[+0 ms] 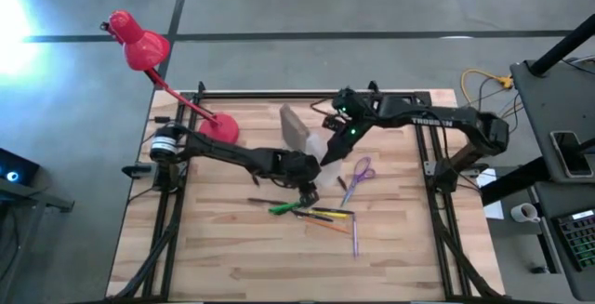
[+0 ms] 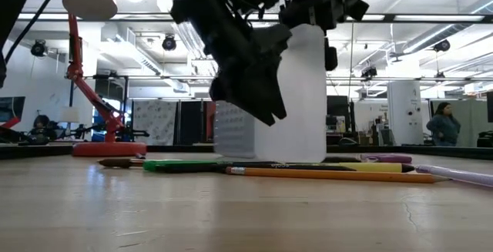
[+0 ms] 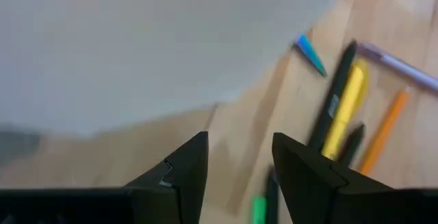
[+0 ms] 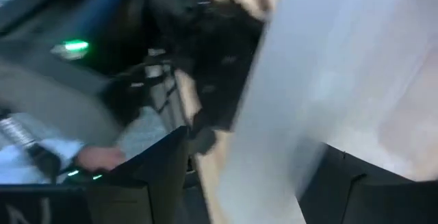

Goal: Pick & place school supplies into a supply box
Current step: Prepare the supply box to put school supplies into it, then put the black pen into the supply box

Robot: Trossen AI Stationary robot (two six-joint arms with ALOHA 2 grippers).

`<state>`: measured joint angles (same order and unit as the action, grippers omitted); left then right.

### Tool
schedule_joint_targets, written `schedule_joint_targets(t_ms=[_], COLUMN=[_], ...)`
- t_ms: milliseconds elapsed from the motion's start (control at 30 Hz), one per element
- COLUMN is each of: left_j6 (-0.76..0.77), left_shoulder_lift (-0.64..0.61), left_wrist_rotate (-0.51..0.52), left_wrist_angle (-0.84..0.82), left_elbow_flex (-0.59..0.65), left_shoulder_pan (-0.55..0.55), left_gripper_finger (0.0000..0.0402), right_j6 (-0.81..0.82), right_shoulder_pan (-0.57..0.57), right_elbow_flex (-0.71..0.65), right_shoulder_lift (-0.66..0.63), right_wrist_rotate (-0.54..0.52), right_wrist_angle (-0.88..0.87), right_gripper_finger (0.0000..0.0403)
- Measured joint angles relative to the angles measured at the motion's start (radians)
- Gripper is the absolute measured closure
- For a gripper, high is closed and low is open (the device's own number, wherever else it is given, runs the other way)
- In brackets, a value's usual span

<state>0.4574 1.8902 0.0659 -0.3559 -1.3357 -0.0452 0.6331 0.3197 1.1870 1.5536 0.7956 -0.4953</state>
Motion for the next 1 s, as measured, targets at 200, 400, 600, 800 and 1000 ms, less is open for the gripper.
schedule_joint_targets(t_ms=[200, 400, 600, 800, 1000], left_j6=[0.084, 0.211, 0.341, 0.430, 0.473], left_shoulder_lift=[-0.075, -0.155, -0.225, -0.265, -0.294], left_wrist_rotate=[0.010, 0.113, 0.208, 0.249, 0.276], left_wrist_angle=[-0.182, -0.375, -0.412, -0.431, -0.458], left_elbow_flex=[0.011, 0.025, 0.040, 0.042, 0.042], left_shoulder_pan=[-0.068, -0.186, -0.261, -0.304, -0.349], left_gripper_finger=[0.0254, 0.0254, 0.0254, 0.0254, 0.0254], right_j6=[0.017, 0.023, 0.037, 0.046, -0.060], right_shoulder_pan=[-0.088, -0.154, -0.174, -0.179, -0.178], right_elbow_flex=[-0.002, -0.002, -0.007, -0.013, -0.013], right_shoulder_lift=[0.007, 0.007, 0.012, 0.009, 0.008], right_wrist_rotate=[-0.100, -0.314, -0.423, -0.546, -0.723], right_wrist_angle=[0.003, 0.006, 0.005, -0.034, -0.292], right_gripper_finger=[0.0183, 0.0203, 0.0315, 0.0389, 0.0361])
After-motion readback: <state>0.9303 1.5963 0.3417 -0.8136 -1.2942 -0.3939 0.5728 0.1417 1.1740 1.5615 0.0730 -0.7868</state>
